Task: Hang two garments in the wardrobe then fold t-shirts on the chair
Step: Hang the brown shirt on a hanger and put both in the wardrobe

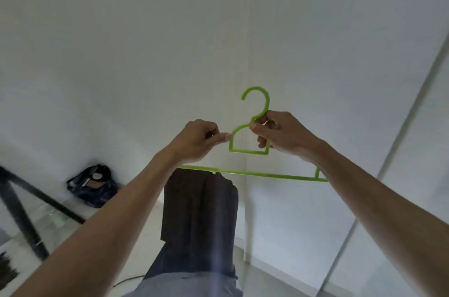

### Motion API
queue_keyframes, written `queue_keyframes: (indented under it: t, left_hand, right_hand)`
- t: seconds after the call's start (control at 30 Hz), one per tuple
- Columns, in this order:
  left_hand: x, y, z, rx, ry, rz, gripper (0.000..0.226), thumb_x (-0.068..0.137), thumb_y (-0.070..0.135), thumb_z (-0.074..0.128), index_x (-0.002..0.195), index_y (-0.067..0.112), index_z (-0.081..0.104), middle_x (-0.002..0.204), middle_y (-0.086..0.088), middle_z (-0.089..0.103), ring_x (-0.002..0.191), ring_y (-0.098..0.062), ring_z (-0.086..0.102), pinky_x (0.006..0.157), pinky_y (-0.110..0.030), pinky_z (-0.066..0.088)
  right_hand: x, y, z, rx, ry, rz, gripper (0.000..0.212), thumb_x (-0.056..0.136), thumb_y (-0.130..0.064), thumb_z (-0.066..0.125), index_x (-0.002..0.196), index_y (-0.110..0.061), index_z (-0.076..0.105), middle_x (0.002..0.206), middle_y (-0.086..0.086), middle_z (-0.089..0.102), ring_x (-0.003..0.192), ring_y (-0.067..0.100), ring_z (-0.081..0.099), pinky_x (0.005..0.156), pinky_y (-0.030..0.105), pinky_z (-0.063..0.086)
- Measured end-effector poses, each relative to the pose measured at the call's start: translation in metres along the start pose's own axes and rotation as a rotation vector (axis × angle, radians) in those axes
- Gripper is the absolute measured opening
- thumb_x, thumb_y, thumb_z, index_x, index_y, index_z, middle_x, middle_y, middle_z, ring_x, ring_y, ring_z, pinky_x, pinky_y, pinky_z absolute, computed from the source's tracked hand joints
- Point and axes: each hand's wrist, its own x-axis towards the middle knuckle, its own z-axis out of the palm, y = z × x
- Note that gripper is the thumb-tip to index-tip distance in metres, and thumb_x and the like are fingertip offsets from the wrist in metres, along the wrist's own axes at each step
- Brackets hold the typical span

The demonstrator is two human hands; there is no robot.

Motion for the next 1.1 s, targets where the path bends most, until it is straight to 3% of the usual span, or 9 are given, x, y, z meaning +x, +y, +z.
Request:
queue_keyframes:
  t: [0.13,0.3,0.5,0.6,0.73,0.83,0.93,1.0,1.1]
  left_hand:
    - [-0.027,-0.045,-0.016,-0.057,0.04,-0.081,0.051,0.089,0.054,0.064,0.067,0.008,0.059,0.053,0.006,0.045,0.049,-0.008,0.038,0.056,-0.03,0.038]
    - [-0.024,-0.094,-0.006,-0.052,0.044,-0.193,0.048,0.093,0.051,0.06,0.06,0.017,0.055,0.046,0.02,0.052,0.049,0.0,0.048,0.057,-0.019,0.038]
    - [0.016,-0.164,0.023,-0.149,-0.044,-0.428,0.058,0.097,0.053,0.053,0.063,0.006,0.05,0.049,0.001,0.054,0.042,-0.015,0.052,0.05,-0.028,0.046]
    - [0.051,-0.213,0.042,0.012,-0.083,-0.51,0.05,0.096,0.051,0.056,0.077,0.006,0.065,0.064,-0.001,0.065,0.061,-0.019,0.063,0.061,-0.03,0.054]
    - [0.088,-0.271,0.079,0.247,-0.219,-0.532,0.039,0.096,0.048,0.057,0.094,0.01,0.065,0.091,-0.004,0.067,0.09,-0.025,0.062,0.082,-0.037,0.051]
    - [0.106,-0.308,0.107,0.363,-0.365,-0.533,0.041,0.097,0.054,0.05,0.099,0.013,0.057,0.097,-0.005,0.06,0.101,-0.029,0.059,0.081,-0.037,0.046]
    - [0.125,-0.34,0.129,0.404,-0.409,-0.654,0.063,0.094,0.065,0.044,0.128,0.013,0.056,0.127,-0.008,0.06,0.123,-0.031,0.053,0.101,-0.049,0.044]
    - [0.136,-0.357,0.138,0.447,-0.488,-0.739,0.07,0.09,0.072,0.041,0.121,0.012,0.057,0.128,-0.009,0.061,0.12,-0.032,0.055,0.105,-0.055,0.04]
    - [0.154,-0.373,0.15,0.477,-0.598,-0.843,0.054,0.081,0.067,0.047,0.099,0.016,0.049,0.116,-0.009,0.062,0.109,-0.032,0.058,0.103,-0.054,0.042]
  right_hand:
    - [0.03,-0.015,0.056,0.021,0.016,0.006,0.039,0.096,-0.054,0.056,0.095,-0.016,0.065,0.073,0.003,0.07,0.062,0.016,0.068,0.071,0.034,0.055]
    - [0.082,0.002,0.11,-0.123,0.048,0.033,0.043,0.092,-0.063,0.051,0.091,-0.023,0.063,0.091,-0.002,0.064,0.095,0.023,0.06,0.084,0.04,0.052]
    - [0.144,0.057,0.134,-0.201,0.034,0.172,0.045,0.092,-0.063,0.054,0.102,-0.019,0.063,0.082,-0.013,0.049,0.094,0.02,0.049,0.081,0.036,0.043]
    - [0.182,0.093,0.144,-0.241,0.002,0.221,0.046,0.093,-0.06,0.053,0.104,-0.018,0.065,0.079,-0.014,0.049,0.093,0.019,0.046,0.079,0.037,0.041]
    - [0.221,0.138,0.161,-0.286,-0.044,0.27,0.044,0.092,-0.062,0.052,0.099,-0.02,0.064,0.083,-0.012,0.053,0.089,0.021,0.052,0.077,0.037,0.041]
    - [0.242,0.167,0.18,-0.311,-0.079,0.303,0.043,0.091,-0.063,0.052,0.097,-0.022,0.064,0.083,-0.012,0.055,0.087,0.021,0.056,0.075,0.036,0.042]
    - [0.258,0.19,0.2,-0.322,-0.128,0.32,0.041,0.091,-0.063,0.052,0.096,-0.024,0.063,0.083,-0.013,0.055,0.088,0.02,0.054,0.074,0.035,0.04]
    - [0.262,0.198,0.209,-0.321,-0.149,0.331,0.04,0.091,-0.062,0.052,0.095,-0.024,0.063,0.084,-0.013,0.056,0.088,0.019,0.054,0.073,0.034,0.039]
    - [0.27,0.211,0.22,-0.316,-0.17,0.36,0.04,0.091,-0.062,0.053,0.095,-0.023,0.064,0.083,-0.012,0.057,0.085,0.019,0.057,0.072,0.034,0.041]
